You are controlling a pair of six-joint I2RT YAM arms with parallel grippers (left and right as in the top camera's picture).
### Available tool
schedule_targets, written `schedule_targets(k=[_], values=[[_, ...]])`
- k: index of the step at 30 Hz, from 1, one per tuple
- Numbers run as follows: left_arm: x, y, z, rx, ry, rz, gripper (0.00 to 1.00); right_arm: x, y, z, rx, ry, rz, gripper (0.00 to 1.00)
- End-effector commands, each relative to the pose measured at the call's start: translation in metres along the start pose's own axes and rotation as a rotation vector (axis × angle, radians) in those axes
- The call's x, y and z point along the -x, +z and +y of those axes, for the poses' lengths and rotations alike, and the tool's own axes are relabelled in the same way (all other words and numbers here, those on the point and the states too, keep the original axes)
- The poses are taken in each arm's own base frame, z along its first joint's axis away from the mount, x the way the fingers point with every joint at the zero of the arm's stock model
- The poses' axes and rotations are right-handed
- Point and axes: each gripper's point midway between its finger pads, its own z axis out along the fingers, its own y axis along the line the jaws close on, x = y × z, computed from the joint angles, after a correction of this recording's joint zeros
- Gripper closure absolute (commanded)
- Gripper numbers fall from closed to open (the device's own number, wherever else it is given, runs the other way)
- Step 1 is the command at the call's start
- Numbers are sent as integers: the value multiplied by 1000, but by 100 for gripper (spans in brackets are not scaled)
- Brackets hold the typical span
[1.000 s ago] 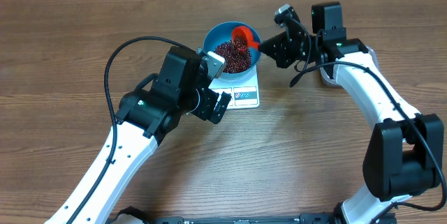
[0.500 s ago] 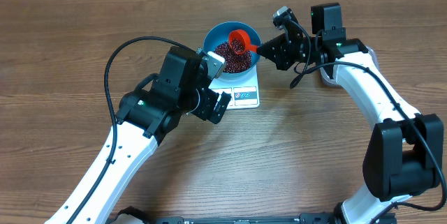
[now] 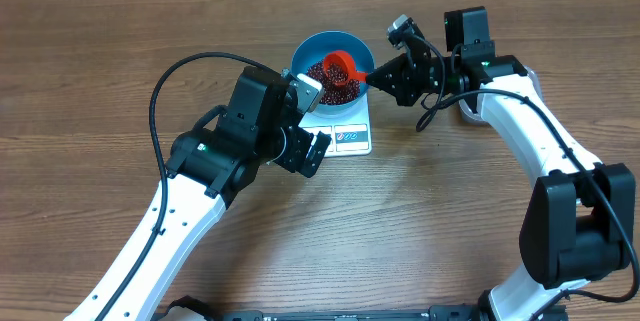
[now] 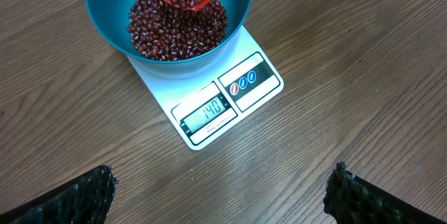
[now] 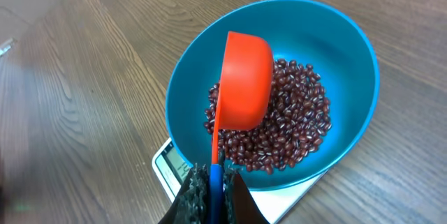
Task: Scoop item into bowl and weigh 150g on scale
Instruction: 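Tip the scoop and shake beans slowly into the teal bowl, then tilt the scoop further and tap out remaining beans into the bowl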
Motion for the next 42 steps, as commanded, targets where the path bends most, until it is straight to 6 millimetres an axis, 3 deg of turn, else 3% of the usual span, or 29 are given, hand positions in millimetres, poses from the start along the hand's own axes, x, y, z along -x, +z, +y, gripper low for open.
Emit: schedule_targets(k=[1,4,7,20,24,28,30,33,37,40,42], values=[[2,-3,-1,-7,18,-12,0,28,-15,-9,-113,-8,-54,96],[2,-3,-1,-7,18,-12,0,26,-14,6,-30,-79,-52,96],[2,-3,-1,-7,18,-12,0,25,-15,-5,-92,-35,-41,96],[2,-3,-1,-7,18,-12,0,24,-15,-5,-94,14,-41,96],[2,-3,-1,-7,18,-12,0,24,-16,18,25,-106,-49,96],[2,-3,-1,-7,18,-12,0,24,-19,-22,-200,56,-33,96],[2,-3,-1,-7,18,-12,0,24,-19,-19,-187,56,-35,96],[2,-3,-1,-7,18,-12,0,22,-17,4,-59,-66,-30,96],[2,-3,-1,-7,18,-12,0,23,-19,-13,-154,56,-30,96],[2,-3,-1,-7,18,-12,0,23,-16,1,-137,-22,-9,97],[2,-3,-1,-7,18,-12,0,26,-15,3,-215,-83,14,96]])
